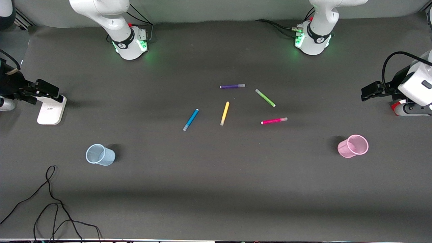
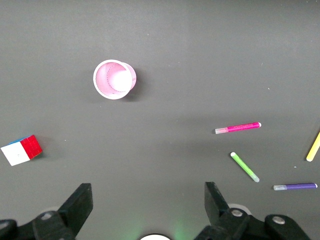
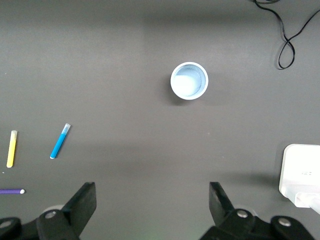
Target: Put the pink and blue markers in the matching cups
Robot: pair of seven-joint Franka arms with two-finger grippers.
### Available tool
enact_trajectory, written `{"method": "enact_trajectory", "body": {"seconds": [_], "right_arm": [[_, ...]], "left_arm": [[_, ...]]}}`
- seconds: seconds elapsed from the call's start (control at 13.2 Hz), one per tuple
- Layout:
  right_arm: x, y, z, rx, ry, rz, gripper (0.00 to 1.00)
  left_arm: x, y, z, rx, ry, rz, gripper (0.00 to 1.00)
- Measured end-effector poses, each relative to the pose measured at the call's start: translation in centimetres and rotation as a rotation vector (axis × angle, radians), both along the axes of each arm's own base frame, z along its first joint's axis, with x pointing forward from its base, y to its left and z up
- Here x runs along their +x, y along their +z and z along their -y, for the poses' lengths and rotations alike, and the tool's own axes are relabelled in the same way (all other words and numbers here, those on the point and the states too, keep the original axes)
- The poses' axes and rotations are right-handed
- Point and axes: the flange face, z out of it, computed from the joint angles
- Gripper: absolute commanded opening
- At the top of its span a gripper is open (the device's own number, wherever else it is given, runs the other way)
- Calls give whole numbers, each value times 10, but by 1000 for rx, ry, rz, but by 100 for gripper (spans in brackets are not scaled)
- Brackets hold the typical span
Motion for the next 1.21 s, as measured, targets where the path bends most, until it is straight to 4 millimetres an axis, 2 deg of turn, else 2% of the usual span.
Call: {"method": "enact_trajectory", "body": {"seconds": [0.53,0.76,0.98,1.21], "right_arm": [[1,-9,-1,4,3,-38,100],[1,-9,-8,7,16,-54,100],[6,-14,-38,6,17,-90,100],[21,-27,-84,19,-30,-116,100]], "left_arm": [[0,0,0,0,0,0,99],[0,2,0,-3,2,3,99],[-1,2,5,-13,148,-6,99],[-8,5,32,3,307,-20,99]]}}
